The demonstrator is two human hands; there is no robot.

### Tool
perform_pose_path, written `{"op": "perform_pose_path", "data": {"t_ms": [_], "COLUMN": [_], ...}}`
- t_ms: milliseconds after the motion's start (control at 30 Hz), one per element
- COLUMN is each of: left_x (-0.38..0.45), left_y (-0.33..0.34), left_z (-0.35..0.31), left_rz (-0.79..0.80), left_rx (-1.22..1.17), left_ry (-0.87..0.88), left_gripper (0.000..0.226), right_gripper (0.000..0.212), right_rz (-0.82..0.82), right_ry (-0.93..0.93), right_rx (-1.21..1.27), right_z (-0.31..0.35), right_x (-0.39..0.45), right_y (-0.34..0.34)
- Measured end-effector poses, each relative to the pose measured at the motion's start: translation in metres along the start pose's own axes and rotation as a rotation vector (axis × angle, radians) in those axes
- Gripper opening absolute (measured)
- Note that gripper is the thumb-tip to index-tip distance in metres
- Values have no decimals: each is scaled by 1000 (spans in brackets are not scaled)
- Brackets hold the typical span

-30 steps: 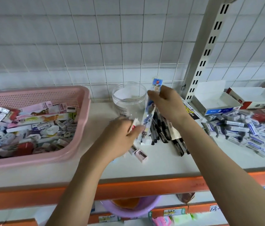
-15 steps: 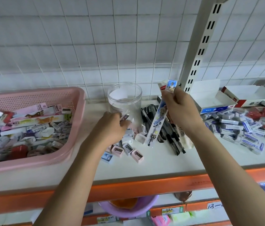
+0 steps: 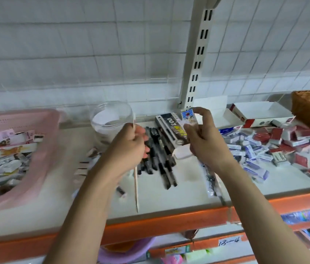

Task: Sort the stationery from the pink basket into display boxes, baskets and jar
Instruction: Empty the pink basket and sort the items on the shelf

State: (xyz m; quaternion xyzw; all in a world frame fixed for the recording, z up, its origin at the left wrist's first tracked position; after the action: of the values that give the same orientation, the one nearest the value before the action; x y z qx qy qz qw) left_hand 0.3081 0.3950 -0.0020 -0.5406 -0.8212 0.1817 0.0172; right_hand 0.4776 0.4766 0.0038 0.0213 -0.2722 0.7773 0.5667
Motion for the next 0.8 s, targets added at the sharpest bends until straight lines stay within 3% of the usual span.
{"op": "perform_pose_path", "data": {"t_ms": [133,200,333,467,700,800], "left_x": [-12,-11,-13,-25,-34,-32], "left_y": [96,134,238,347,424,443], "left_z": [-29,-37,-56,-79,-125,-130], "left_rz": [122,79,-50,22,55,41], "left_rx": [-84,-12,57,161,188,280], "left_ry": [5,26,-35,-25,113,137], "left_gripper": [17,17,27,33,33,23], "right_gripper": [25,37,34,27,32,24], "right_rz": [-86,-72,-9,23,-99,-132], "right_ry": [26,34,88,138,225,338], "right_rx": [-232,-277,-96,114,-25,83], "right_z": [-33,-49,-100,-148,-199,-215], "right_x": [-4,-9,-16,-19,-27,-40], "right_y": [-93,-134,-230,-308,-397,-417]}}
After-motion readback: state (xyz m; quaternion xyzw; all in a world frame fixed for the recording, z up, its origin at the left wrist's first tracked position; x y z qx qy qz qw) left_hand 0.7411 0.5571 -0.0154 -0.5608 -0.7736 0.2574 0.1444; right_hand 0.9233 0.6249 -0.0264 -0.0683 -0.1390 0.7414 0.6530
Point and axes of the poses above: each hand's wrist, its own x-axis towards the middle knuckle, its own y-axis out of the palm, z = x × y, the point moved 10 cm from there along x, towards the middle knuckle, and after that the axes turned 6 degrees about -y, right-handed, at the moved point
